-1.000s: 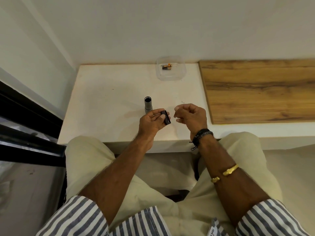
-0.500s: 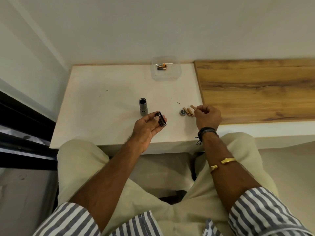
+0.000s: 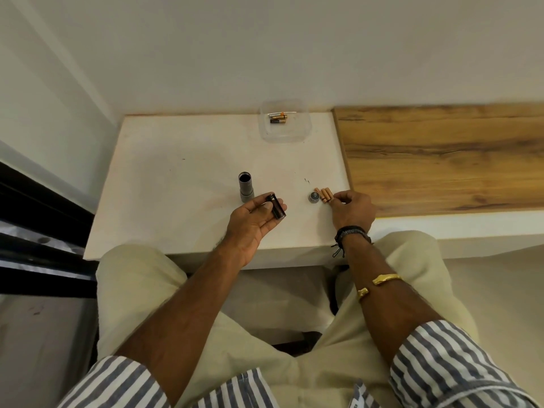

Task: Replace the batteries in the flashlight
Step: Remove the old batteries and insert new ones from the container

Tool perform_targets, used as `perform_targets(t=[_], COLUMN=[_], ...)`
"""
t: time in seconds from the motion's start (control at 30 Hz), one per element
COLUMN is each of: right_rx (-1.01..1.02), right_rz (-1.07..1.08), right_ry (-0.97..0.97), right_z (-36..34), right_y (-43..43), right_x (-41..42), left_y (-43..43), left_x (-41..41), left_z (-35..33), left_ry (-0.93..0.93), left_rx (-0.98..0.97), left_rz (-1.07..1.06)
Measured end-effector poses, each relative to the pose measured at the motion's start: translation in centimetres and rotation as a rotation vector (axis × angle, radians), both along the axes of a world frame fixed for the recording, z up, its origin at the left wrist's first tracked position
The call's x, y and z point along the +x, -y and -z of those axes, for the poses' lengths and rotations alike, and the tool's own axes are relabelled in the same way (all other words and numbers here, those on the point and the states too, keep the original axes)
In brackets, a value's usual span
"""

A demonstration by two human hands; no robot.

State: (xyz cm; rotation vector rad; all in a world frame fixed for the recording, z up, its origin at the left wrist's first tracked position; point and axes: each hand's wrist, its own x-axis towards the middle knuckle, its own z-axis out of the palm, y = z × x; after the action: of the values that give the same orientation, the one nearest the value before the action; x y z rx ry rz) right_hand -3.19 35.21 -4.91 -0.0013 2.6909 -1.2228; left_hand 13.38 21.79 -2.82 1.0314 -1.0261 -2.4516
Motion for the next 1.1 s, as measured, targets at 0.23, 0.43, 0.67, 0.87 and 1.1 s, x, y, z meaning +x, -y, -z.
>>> perform_targets(t=[0.23,0.43,0.67,0.87,1.1], right_rx=[-0.116,-0.375,-0.347,-0.078,0.292], right_rz=[-0.026,-0.165,-0.288,-0.372,-0.593], right_ry=[-0.104,-0.107,-0.133,-0.240,-0.250], right_z=[-1.4,-4.4,-5.5,-4.0,-2.6], right_y=[0.9,5.5,12.9,18.3,22.5], right_x=[0.4,0.3,-3.6,-8.5,-12.2], left_y=[0.7,4.7,9.9,12.1,12.1], left_x=[-0.1,-0.9,-2.2,-1.7,-1.9], left_z=[-3.2,-7.3,-6.2,-2.9,-1.1], left_ry=[-0.100,-0.258,-0.249,-0.245,-0.178], left_rx=[-0.034,-0.110,-0.078,0.031,0.065], left_rz=[0.006,-0.086,-0.249,-0.309,-0.287])
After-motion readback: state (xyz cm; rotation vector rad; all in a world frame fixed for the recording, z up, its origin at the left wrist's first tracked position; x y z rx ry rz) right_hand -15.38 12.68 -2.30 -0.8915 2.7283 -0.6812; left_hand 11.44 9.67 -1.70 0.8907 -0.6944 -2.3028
